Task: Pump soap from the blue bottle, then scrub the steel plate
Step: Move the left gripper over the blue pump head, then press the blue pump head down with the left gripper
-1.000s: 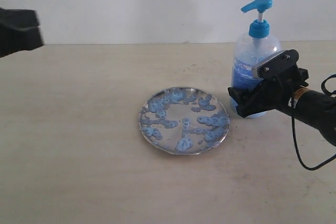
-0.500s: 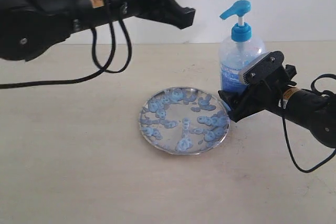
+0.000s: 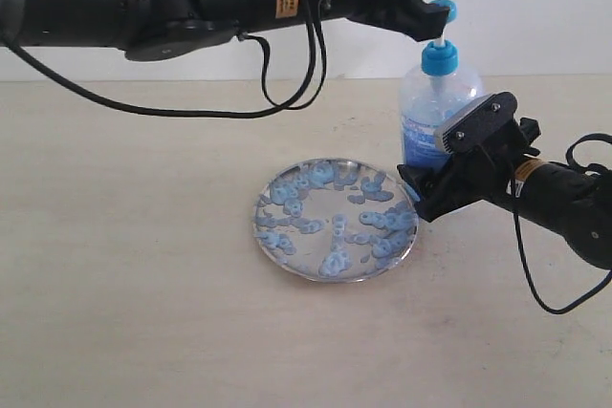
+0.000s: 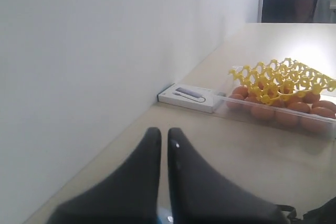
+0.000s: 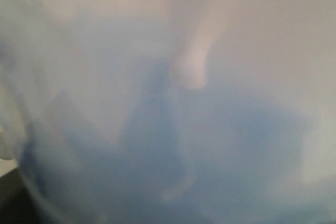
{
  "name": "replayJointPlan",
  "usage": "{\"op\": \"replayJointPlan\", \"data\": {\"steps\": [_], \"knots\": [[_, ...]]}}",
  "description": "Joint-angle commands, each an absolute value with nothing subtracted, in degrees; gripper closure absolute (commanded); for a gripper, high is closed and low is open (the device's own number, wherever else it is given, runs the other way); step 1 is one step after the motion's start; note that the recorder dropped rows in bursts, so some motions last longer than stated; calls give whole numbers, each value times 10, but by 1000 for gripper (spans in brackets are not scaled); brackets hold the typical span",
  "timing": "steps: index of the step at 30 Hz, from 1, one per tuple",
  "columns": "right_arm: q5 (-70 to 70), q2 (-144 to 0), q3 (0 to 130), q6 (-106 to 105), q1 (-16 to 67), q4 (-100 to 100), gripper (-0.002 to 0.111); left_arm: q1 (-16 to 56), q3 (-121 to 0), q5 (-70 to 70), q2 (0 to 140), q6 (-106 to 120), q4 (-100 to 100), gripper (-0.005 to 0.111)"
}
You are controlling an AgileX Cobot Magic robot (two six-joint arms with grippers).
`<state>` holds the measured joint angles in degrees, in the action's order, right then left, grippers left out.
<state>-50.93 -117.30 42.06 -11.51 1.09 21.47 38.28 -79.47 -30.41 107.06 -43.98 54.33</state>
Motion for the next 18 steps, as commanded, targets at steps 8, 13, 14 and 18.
{"op": "replayJointPlan", "data": {"steps": [8,13,14,18], "knots": [[-484,-1173,419,-129,12,218,108,386,-868,-313,1147,-465,569,103],[-485,-1173,419,-129,12,218,108,386,-905,-261,1172,-465,602,103],[-485,-1173,419,-129,12,218,108,386,-910,-252,1174,-465,607,103],[-485,-1173,419,-129,12,218,108,386,-913,-236,1177,-468,633,103]]}}
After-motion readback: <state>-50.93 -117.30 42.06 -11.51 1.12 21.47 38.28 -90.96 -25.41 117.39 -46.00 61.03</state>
